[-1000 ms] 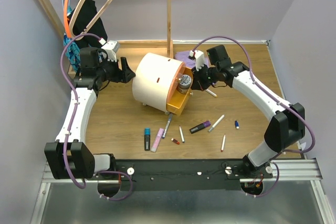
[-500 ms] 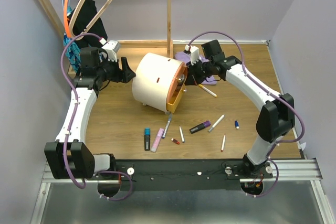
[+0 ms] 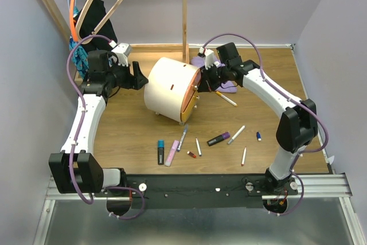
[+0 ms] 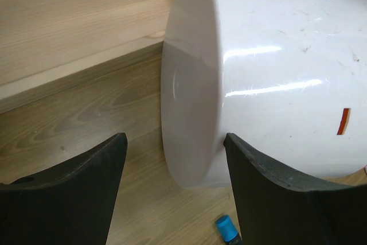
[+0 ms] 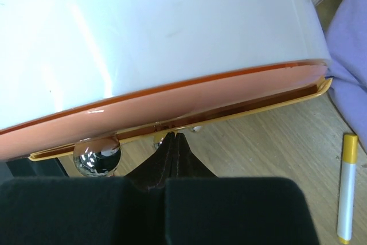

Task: Sort the stationery into containers
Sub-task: Close the drawer in the storage box, then open the drawer in the storage box, then pick up the pen from the center of the board.

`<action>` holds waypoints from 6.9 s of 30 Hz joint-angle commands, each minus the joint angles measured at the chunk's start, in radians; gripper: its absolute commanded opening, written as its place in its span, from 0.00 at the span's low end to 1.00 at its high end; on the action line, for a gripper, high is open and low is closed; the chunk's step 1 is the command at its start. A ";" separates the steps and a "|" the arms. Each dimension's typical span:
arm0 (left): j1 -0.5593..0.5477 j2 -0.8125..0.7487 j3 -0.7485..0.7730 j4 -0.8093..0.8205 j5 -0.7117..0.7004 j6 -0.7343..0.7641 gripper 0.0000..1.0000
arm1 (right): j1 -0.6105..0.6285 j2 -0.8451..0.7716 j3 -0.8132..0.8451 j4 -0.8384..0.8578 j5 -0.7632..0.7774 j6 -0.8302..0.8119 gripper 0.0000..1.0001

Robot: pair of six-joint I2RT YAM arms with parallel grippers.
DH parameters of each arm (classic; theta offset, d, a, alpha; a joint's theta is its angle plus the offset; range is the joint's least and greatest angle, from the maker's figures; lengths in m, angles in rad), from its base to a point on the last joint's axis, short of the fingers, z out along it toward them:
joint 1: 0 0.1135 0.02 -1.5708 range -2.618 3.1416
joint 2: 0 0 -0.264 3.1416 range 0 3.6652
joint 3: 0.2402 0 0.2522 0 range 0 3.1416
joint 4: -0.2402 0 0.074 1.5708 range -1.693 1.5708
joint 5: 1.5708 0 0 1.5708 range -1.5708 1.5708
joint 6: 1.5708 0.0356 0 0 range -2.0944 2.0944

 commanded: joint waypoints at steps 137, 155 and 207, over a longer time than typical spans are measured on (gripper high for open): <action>-0.029 -0.046 0.120 -0.191 0.002 0.180 0.87 | -0.157 -0.148 -0.201 -0.148 -0.474 0.062 0.16; -0.075 -0.043 0.133 -0.205 0.232 0.189 0.17 | -0.166 -0.148 -0.173 -0.139 -0.436 0.072 0.10; -0.092 0.117 0.398 -0.191 -0.041 0.300 0.80 | -0.445 0.038 -0.275 0.255 -0.118 -0.625 0.55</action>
